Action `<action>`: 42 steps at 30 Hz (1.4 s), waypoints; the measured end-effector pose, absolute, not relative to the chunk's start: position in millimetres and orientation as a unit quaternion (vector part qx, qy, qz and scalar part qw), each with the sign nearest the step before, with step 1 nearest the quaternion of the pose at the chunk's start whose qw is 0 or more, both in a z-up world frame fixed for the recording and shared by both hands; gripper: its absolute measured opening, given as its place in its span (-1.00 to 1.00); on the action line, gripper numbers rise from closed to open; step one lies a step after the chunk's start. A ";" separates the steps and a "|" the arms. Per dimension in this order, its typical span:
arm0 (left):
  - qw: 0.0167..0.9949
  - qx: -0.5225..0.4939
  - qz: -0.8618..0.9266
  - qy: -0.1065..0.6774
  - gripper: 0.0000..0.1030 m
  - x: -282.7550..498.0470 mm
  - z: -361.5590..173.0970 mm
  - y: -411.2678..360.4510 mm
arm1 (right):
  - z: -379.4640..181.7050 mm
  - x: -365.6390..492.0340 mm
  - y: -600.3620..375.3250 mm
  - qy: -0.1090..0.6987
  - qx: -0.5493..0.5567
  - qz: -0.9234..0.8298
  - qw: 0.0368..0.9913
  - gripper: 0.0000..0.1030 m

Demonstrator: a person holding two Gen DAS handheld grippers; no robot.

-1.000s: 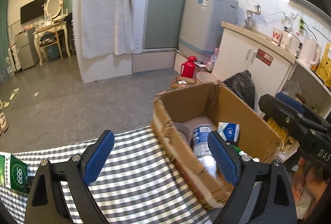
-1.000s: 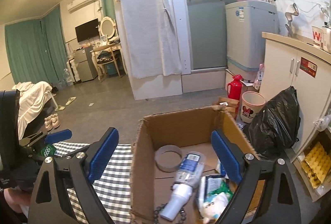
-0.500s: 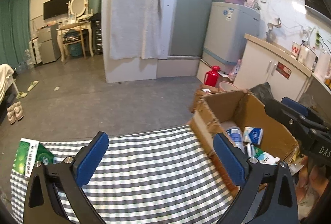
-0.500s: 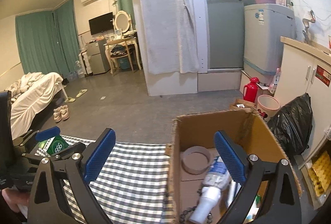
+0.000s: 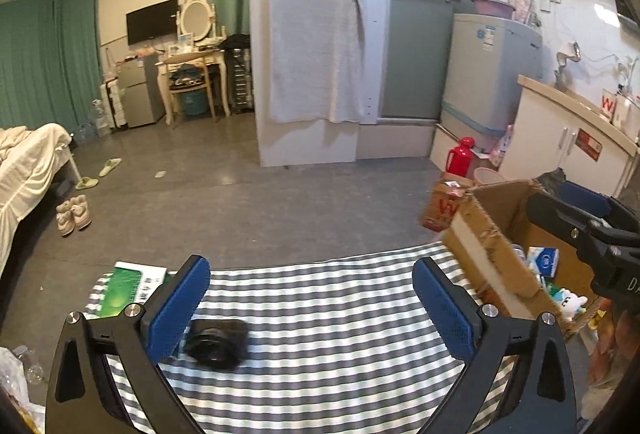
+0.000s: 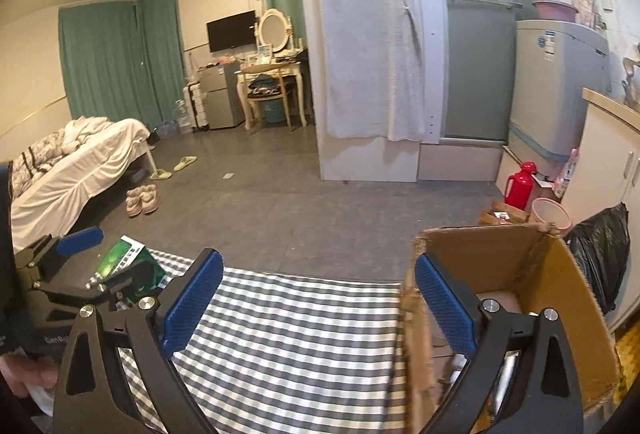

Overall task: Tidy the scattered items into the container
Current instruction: 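Withdraw both open grippers from the box back over the table, then move the left gripper to the green medicine box while the right approaches the black round object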

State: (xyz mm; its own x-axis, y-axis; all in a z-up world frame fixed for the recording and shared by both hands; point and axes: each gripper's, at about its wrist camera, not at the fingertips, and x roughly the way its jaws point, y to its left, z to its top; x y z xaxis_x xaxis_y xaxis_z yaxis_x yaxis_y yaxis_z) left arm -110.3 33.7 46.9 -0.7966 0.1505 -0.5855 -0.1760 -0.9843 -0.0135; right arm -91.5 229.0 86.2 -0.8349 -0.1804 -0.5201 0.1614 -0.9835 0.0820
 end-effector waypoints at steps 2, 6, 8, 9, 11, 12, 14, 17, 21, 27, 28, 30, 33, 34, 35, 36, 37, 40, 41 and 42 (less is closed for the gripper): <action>0.079 -0.307 0.948 0.016 1.00 -109.5 46.0 20.5 | 82.2 -94.3 218.1 -0.012 0.277 -0.956 0.097 0.89; 0.057 -0.309 0.949 0.007 1.00 -111.0 44.2 -6.1 | 73.6 -97.6 199.4 -0.001 0.283 -0.953 0.112 0.89; 0.049 -0.311 0.949 0.002 1.00 -112.3 43.4 -19.9 | 69.4 -100.0 187.5 0.007 0.286 -0.950 0.124 0.89; 0.045 -0.312 0.949 0.000 1.00 -112.9 42.8 -26.3 | 67.0 -101.4 182.5 0.011 0.287 -0.949 0.129 0.89; 0.033 -0.314 0.949 -0.001 1.00 -113.8 40.9 -39.0 | 61.7 -104.0 171.1 0.019 0.290 -0.946 0.141 0.89; 0.027 -0.314 0.949 -0.001 1.00 -114.4 39.8 -45.3 | 59.1 -104.5 166.9 0.022 0.292 -0.945 0.147 0.89; 0.014 -0.316 0.949 0.002 1.00 -115.3 37.6 -56.3 | 51.5 -106.7 152.7 0.033 0.300 -0.939 0.167 0.89; -0.003 -0.319 0.948 0.004 1.00 -117.1 33.3 -75.9 | 40.6 -108.3 131.2 0.057 0.305 -0.932 0.184 0.89; -0.018 -0.328 0.944 -0.002 1.00 -119.9 25.8 -101.5 | 24.2 -107.9 101.1 0.094 0.312 -0.923 0.205 0.89; -0.032 -0.348 0.937 -0.007 1.00 -124.2 9.6 -128.9 | 4.8 -110.0 65.0 0.135 0.319 -0.909 0.231 0.89; -0.031 -0.351 0.936 -0.007 1.00 -125.1 6.7 -131.4 | 1.5 -111.2 60.2 0.139 0.321 -0.907 0.234 0.89; -0.029 -0.360 0.932 -0.009 1.00 -127.8 -0.8 -135.8 | -4.8 -113.8 54.8 0.140 0.327 -0.903 0.240 0.89; -0.027 -0.370 0.928 -0.013 1.00 -131.3 -11.5 -139.1 | -16.7 -117.8 45.6 0.142 0.339 -0.897 0.246 0.89; -0.027 -0.373 0.927 -0.015 1.00 -131.9 -14.4 -139.5 | -20.7 -118.9 42.7 0.145 0.343 -0.895 0.247 0.89; -0.026 -0.375 0.926 -0.016 1.00 -132.1 -16.3 -139.5 | -25.2 -119.9 39.8 0.149 0.346 -0.892 0.248 0.88; -0.023 -0.377 0.926 -0.018 1.00 -132.8 -18.8 -139.3 | -27.6 -120.5 38.4 0.152 0.349 -0.891 0.249 0.88; -0.021 -0.379 0.925 -0.019 1.00 -133.7 -21.2 -139.0 | -31.3 -121.8 36.8 0.155 0.352 -0.889 0.249 0.88; -0.015 -0.386 0.922 -0.015 1.00 -138.0 -28.1 -136.1 | -38.7 -124.8 33.6 0.156 0.361 -0.885 0.249 0.88; -0.014 -0.389 0.921 -0.014 1.00 -140.7 -30.5 -135.1 | -40.3 -125.2 33.1 0.154 0.363 -0.884 0.249 0.88; -0.012 -0.394 0.919 -0.014 1.00 -143.7 -34.1 -134.0 | -40.7 -125.7 33.7 0.153 0.364 -0.884 0.250 0.88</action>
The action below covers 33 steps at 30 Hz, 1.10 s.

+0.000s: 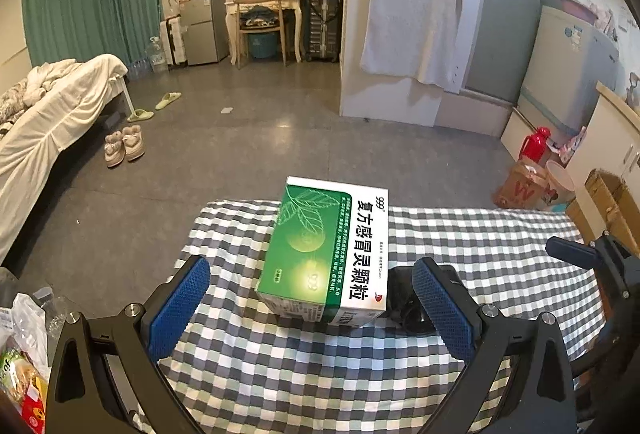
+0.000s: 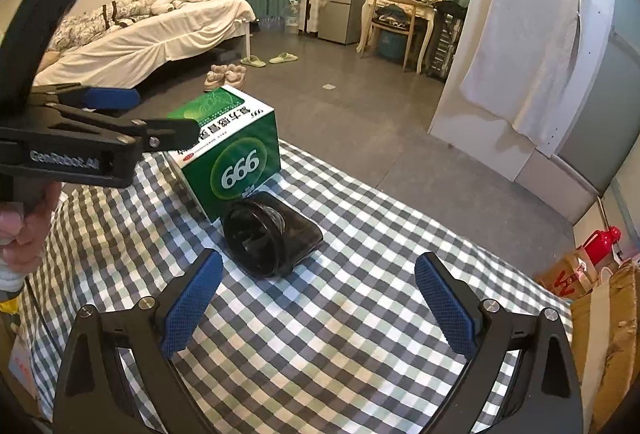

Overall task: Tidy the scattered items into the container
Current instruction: 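Move the left gripper to the green medicine box while the right approaches the black round object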

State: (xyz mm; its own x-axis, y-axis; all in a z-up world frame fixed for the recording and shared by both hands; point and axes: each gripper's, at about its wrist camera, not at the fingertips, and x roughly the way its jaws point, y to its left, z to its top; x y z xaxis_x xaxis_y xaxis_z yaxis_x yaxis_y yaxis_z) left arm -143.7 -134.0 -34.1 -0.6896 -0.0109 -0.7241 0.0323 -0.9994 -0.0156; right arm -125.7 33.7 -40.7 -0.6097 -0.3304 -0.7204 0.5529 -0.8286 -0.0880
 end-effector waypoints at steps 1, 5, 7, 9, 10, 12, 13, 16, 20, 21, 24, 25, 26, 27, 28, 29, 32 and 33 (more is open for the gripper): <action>0.010 0.398 -0.917 0.014 1.00 -146.2 -37.5 -133.1 | -41.6 -126.2 33.7 0.152 0.365 -0.884 0.251 0.88; -0.003 0.414 -0.910 0.021 1.00 -156.7 -51.3 -131.1 | -45.4 -129.0 29.7 0.159 0.367 -0.881 0.253 0.88; -0.006 0.420 -0.907 0.022 1.00 -161.9 -58.6 -130.7 | -49.1 -132.0 27.8 0.163 0.370 -0.881 0.248 0.88; -0.003 0.428 -0.904 0.023 1.00 -167.2 -65.6 -131.5 | -54.2 -136.1 26.3 0.159 0.376 -0.878 0.248 0.88; -0.003 0.431 -0.902 0.027 1.00 -169.4 -68.1 -132.5 | -56.5 -138.0 25.8 0.155 0.380 -0.877 0.250 0.88; -0.003 0.433 -0.901 0.036 1.00 -171.9 -71.7 -135.4 | -60.4 -141.5 24.9 0.151 0.386 -0.875 0.251 0.88; -0.001 0.434 -0.900 0.040 1.00 -172.3 -73.3 -137.0 | -61.6 -142.5 24.1 0.151 0.386 -0.875 0.250 0.88; -0.002 0.434 -0.900 0.051 1.00 -173.4 -77.2 -141.6 | -63.3 -145.1 20.9 0.152 0.384 -0.876 0.251 0.88; -0.006 0.429 -0.901 0.059 0.83 -173.7 -79.0 -143.4 | -65.7 -151.2 11.2 0.157 0.382 -0.875 0.254 0.88; -0.010 0.430 -0.901 0.063 0.66 -174.1 -79.0 -144.1 | -67.6 -151.4 8.4 0.160 0.382 -0.874 0.254 0.88; -0.012 0.430 -0.900 0.063 0.60 -174.3 -77.0 -144.2 | -72.6 -154.5 1.3 0.169 0.384 -0.872 0.250 0.88; -0.012 0.430 -0.901 0.061 0.60 -174.0 -76.8 -143.8 | -73.8 -155.9 0.3 0.170 0.385 -0.873 0.249 0.88; -0.011 0.429 -0.901 0.059 0.59 -173.6 -76.6 -143.5 | -75.0 -157.6 -1.0 0.170 0.385 -0.873 0.246 0.88; -0.010 0.428 -0.902 0.059 0.59 -173.0 -76.2 -143.9 | -76.2 -158.7 -2.2 0.170 0.387 -0.873 0.244 0.88; -0.008 0.426 -0.902 0.060 0.59 -172.2 -75.9 -144.6 | -77.4 -160.2 -3.4 0.170 0.388 -0.873 0.241 0.88; -0.007 0.425 -0.903 0.063 0.59 -171.4 -75.5 -145.8 | -78.2 -161.6 -4.0 0.171 0.389 -0.873 0.240 0.88; -0.005 0.422 -0.904 0.069 0.58 -167.6 -73.8 -150.0 | -80.4 -164.1 -6.5 0.178 0.389 -0.874 0.231 0.85; -0.005 0.421 -0.904 0.070 0.58 -165.9 -72.8 -152.1 | -81.2 -163.7 -7.2 0.177 0.389 -0.874 0.231 0.74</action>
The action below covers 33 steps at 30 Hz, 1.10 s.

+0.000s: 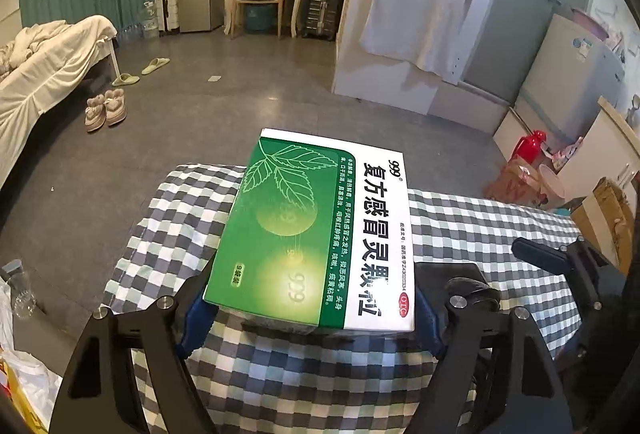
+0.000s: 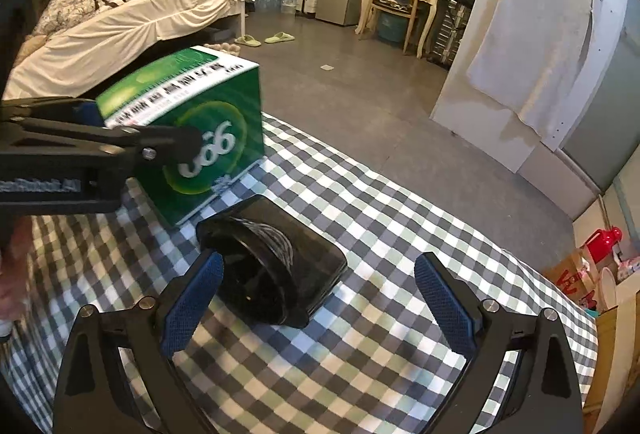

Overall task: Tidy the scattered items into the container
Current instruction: 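Move the left gripper to the green medicine box while the right approaches the black round object, then grasp the green medicine box with the left gripper while the right grasps the black round object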

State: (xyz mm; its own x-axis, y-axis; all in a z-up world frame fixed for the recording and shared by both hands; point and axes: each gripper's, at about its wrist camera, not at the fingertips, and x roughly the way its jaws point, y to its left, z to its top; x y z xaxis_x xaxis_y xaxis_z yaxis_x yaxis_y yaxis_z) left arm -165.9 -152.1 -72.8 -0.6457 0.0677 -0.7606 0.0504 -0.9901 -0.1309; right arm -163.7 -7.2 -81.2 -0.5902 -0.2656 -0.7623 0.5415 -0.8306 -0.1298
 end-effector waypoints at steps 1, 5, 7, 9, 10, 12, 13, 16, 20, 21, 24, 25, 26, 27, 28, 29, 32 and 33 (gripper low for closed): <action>0.004 -0.419 0.905 -0.071 0.58 -164.6 -71.7 -153.4 | -82.0 -164.4 -7.7 0.174 0.392 -0.873 0.233 0.54; 0.004 -0.415 0.907 -0.076 0.58 -160.5 -68.6 -157.6 | -88.6 -169.8 -9.8 0.168 0.416 -0.861 0.238 -0.13; 0.004 -0.414 0.907 -0.076 0.58 -159.8 -67.3 -157.6 | -88.2 -169.3 -8.3 0.168 0.413 -0.864 0.235 -0.41; 0.005 -0.413 0.908 -0.077 0.58 -159.1 -66.0 -157.5 | -86.4 -169.9 -6.2 0.164 0.415 -0.863 0.237 -0.79; 0.005 -0.412 0.908 -0.078 0.58 -158.9 -65.3 -157.4 | -85.4 -169.3 -5.5 0.162 0.415 -0.863 0.239 -0.80; 0.005 -0.410 0.909 -0.078 0.58 -158.2 -63.9 -157.2 | -83.8 -167.3 -4.5 0.162 0.415 -0.862 0.243 -0.80; 0.005 -0.410 0.909 -0.078 0.58 -157.9 -63.4 -157.1 | -83.6 -166.3 -4.0 0.162 0.414 -0.862 0.244 -0.80; 0.006 -0.408 0.910 -0.078 0.58 -156.6 -62.1 -155.5 | -83.1 -163.5 0.1 0.156 0.413 -0.863 0.246 -0.80; 0.006 -0.406 0.911 -0.076 0.57 -155.3 -60.0 -153.6 | -78.7 -161.5 5.9 0.145 0.411 -0.865 0.247 -0.80; 0.005 -0.405 0.911 -0.075 0.57 -155.3 -59.5 -152.5 | -77.6 -162.4 7.6 0.143 0.411 -0.866 0.247 -0.80; 0.002 -0.403 0.912 -0.075 0.56 -153.9 -59.5 -150.5 | -74.4 -160.4 13.2 0.135 0.409 -0.868 0.247 -0.80; 0.001 -0.402 0.913 -0.076 0.56 -153.0 -59.3 -149.9 | -73.0 -159.8 15.7 0.131 0.408 -0.869 0.247 -0.80; 0.001 -0.400 0.913 -0.076 0.55 -152.2 -58.2 -149.5 | -71.4 -159.3 18.2 0.128 0.407 -0.870 0.246 -0.80; 0.000 -0.398 0.914 -0.076 0.55 -151.5 -56.7 -149.0 | -69.8 -158.3 20.4 0.125 0.405 -0.872 0.245 -0.80; -0.002 -0.396 0.915 -0.076 0.55 -150.6 -55.3 -148.8 | -68.4 -157.3 22.2 0.122 0.404 -0.873 0.246 -0.80; -0.003 -0.395 0.916 -0.076 0.55 -149.8 -53.8 -148.5 | -66.7 -155.9 24.4 0.119 0.403 -0.874 0.246 -0.80; -0.004 -0.390 0.917 -0.077 0.55 -147.8 -48.6 -148.1 | -61.3 -151.3 31.1 0.112 0.398 -0.877 0.244 -0.80; -0.004 -0.388 0.918 -0.076 0.55 -146.9 -46.6 -147.1 | -59.3 -149.2 33.6 0.109 0.397 -0.879 0.243 -0.80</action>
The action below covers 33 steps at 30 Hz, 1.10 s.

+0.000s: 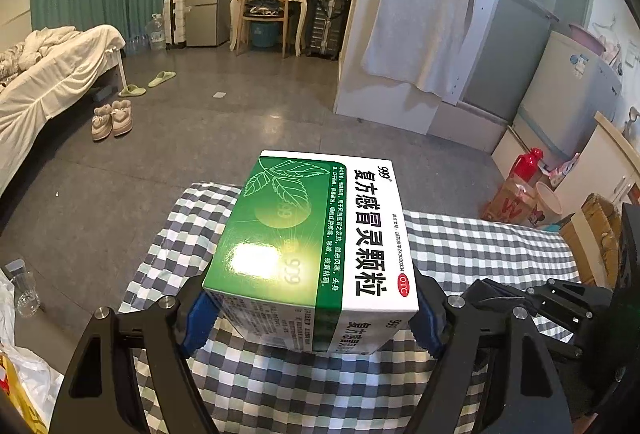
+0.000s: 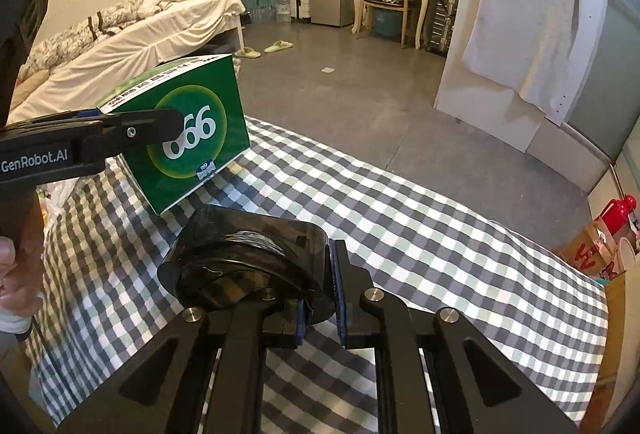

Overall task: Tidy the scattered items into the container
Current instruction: 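Grasp the green medicine box with the left gripper while the right grasps the black round object, then carry the medicine box and black object together over the cardboard box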

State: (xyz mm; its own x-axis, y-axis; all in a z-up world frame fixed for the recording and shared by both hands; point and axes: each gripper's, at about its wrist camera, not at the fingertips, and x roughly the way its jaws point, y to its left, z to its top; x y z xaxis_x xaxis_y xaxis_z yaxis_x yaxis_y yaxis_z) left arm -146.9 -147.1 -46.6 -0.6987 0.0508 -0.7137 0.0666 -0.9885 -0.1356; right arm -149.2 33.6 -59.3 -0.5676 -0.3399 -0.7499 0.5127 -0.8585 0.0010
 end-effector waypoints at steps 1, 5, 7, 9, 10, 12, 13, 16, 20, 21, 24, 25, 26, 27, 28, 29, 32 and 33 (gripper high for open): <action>0.005 0.386 -0.920 0.075 0.55 -146.2 -44.5 -145.9 | -57.6 -147.7 36.2 0.106 0.396 -0.880 0.242 -0.80; 0.002 0.376 -0.923 0.077 0.55 -143.1 -36.5 -140.9 | -47.7 -139.5 53.6 0.085 0.392 -0.886 0.233 -0.80; 0.001 0.369 -0.926 0.082 0.55 -139.6 -32.2 -138.4 | -42.3 -135.2 60.4 0.080 0.387 -0.890 0.229 -0.80; 0.001 0.365 -0.927 0.083 0.55 -136.8 -28.2 -133.5 | -37.0 -131.3 67.1 0.074 0.383 -0.893 0.226 -0.80; 0.000 0.363 -0.928 0.082 0.55 -135.5 -26.3 -131.0 | -34.1 -129.7 70.0 0.071 0.381 -0.894 0.226 -0.80; -0.002 0.358 -0.930 0.080 0.55 -133.2 -22.4 -126.5 | -29.1 -126.2 75.0 0.069 0.377 -0.896 0.225 -0.80; -0.004 0.356 -0.931 0.080 0.55 -132.0 -20.2 -124.1 | -26.5 -124.6 77.7 0.068 0.375 -0.897 0.223 -0.80; -0.013 0.349 -0.934 0.075 0.55 -129.2 -12.7 -113.5 | -19.0 -119.7 85.9 0.066 0.367 -0.902 0.217 -0.80; -0.023 0.339 -0.938 0.067 0.55 -126.2 -2.9 -99.8 | -8.5 -110.7 97.3 0.066 0.356 -0.909 0.206 -0.80; -0.025 0.336 -0.939 0.065 0.55 -125.5 -0.1 -96.0 | -6.0 -109.9 101.9 0.065 0.353 -0.911 0.203 -0.80; -0.032 0.329 -0.942 0.060 0.55 -123.6 8.0 -84.7 | 1.6 -106.1 111.9 0.060 0.348 -0.915 0.195 -0.80; -0.034 0.328 -0.942 0.059 0.55 -123.1 10.2 -80.7 | 5.0 -104.8 116.3 0.058 0.347 -0.916 0.192 -0.80; -0.036 0.326 -0.943 0.057 0.55 -122.5 12.2 -76.6 | 8.2 -103.9 120.2 0.055 0.345 -0.918 0.189 -0.80; -0.037 0.323 -0.944 0.056 0.55 -121.8 14.2 -73.3 | 12.7 -102.4 125.4 0.051 0.342 -0.920 0.185 -0.80; -0.039 0.321 -0.945 0.055 0.55 -121.2 16.0 -70.2 | 16.1 -101.0 129.6 0.048 0.339 -0.922 0.182 -0.80; -0.042 0.319 -0.945 0.053 0.55 -120.3 18.5 -65.7 | 19.5 -99.5 134.3 0.046 0.338 -0.923 0.178 -0.80; -0.050 0.313 -0.947 0.046 0.55 -118.6 26.7 -52.9 | 28.0 -96.1 148.2 0.038 0.331 -0.927 0.170 -0.80; -0.053 0.311 -0.948 0.044 0.55 -118.0 29.7 -48.4 | 30.7 -94.4 152.6 0.037 0.329 -0.929 0.167 -0.80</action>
